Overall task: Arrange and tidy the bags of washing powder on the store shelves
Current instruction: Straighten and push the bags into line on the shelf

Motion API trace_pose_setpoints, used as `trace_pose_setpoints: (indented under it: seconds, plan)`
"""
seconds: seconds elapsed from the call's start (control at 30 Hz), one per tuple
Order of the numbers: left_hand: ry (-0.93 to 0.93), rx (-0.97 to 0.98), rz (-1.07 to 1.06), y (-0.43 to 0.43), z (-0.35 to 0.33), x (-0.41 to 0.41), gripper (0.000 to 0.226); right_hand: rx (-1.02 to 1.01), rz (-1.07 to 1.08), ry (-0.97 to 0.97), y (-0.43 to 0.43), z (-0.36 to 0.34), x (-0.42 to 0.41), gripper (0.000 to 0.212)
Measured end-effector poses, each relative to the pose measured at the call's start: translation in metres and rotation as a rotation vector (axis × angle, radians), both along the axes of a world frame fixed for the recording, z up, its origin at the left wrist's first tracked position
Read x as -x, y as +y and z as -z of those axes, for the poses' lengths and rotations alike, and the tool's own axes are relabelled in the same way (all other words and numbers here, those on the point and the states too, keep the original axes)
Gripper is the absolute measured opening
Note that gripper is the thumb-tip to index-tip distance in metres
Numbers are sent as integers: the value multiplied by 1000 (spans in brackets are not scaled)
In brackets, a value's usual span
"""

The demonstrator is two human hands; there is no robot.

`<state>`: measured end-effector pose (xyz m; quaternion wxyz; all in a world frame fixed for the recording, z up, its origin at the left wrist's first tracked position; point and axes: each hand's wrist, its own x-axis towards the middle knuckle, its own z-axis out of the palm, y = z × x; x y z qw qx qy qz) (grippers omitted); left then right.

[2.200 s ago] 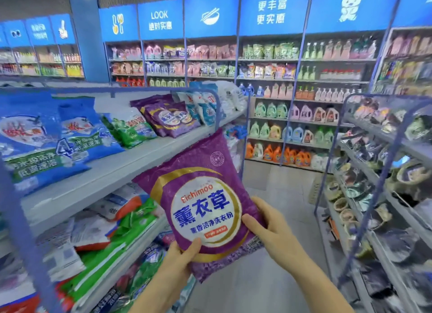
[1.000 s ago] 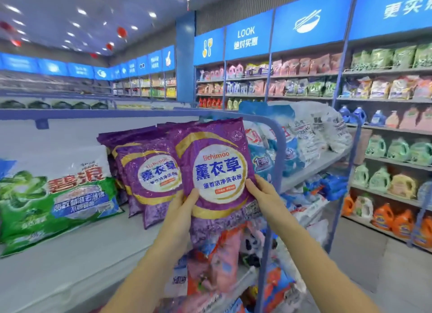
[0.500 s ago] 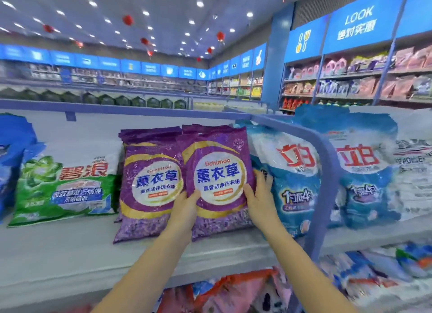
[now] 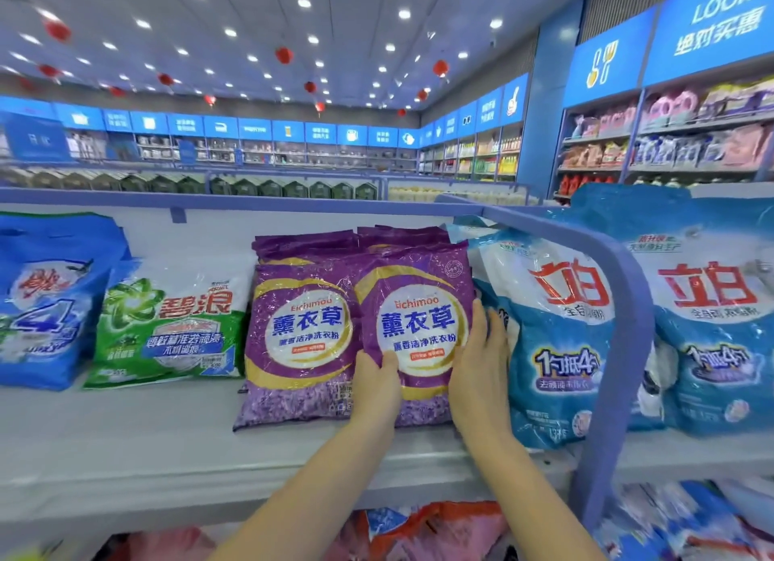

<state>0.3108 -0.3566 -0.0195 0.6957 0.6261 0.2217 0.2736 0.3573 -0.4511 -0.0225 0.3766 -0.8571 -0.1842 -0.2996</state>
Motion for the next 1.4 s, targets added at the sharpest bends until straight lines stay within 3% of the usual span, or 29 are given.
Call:
trace_pose_setpoints:
  seconds: [0.1, 0.23, 0.33, 0.5, 0.67, 0.87, 1.17, 1.27, 1.4]
  plan:
    - [44, -20, -5, -4, -3, -4, 30, 284, -19, -170, 1, 12, 9, 69]
    - [5, 36, 57, 1, -6, 1, 31, 513, 18, -109, 5, 24, 11, 66]
    - [-44, -46, 69, 9, -6, 7, 18, 557, 51, -66, 6, 26, 8, 67]
    - [-68, -252, 76, 29, -17, 20, 28, 566, 32, -9, 12, 24, 7, 81]
    - [-33, -439, 88, 49, -23, 46, 33, 564, 14, 38, 12, 21, 12, 79]
    - [-70, -438, 43, 74, -12, 85, 12, 652, -4, 108, 7, 11, 20, 74]
    - [-163, -424, -49, 100, 6, 155, 9, 642, 23, 90, 6, 13, 26, 73]
    - [-188, -422, -144, 113, 11, 187, 17, 472, -48, 55, 6, 9, 28, 67]
    - [-189, -420, -288, 139, 14, 239, 23, -127, -290, -70, 19, -2, 58, 45]
